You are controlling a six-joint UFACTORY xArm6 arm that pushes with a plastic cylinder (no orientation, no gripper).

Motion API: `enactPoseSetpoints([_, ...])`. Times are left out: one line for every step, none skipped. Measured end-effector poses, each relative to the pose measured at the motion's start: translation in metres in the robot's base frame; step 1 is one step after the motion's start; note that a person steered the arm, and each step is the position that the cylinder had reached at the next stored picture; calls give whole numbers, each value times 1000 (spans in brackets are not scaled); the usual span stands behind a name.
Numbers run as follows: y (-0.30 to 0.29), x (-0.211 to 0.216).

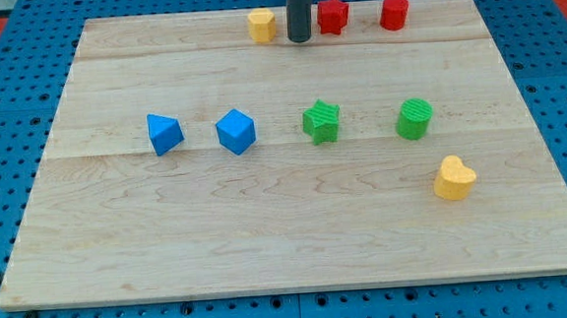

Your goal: Slide the yellow heart to the bottom left of the green circle

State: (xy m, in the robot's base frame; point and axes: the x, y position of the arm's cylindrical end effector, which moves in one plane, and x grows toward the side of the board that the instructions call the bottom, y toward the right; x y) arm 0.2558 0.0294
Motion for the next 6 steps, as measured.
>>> enactPoseSetpoints([-2,13])
enactPoseSetpoints([-2,13])
enactPoseSetpoints([-2,19])
enactPoseSetpoints([74,43])
enactPoseSetpoints([186,80])
enactPoseSetpoints([244,192])
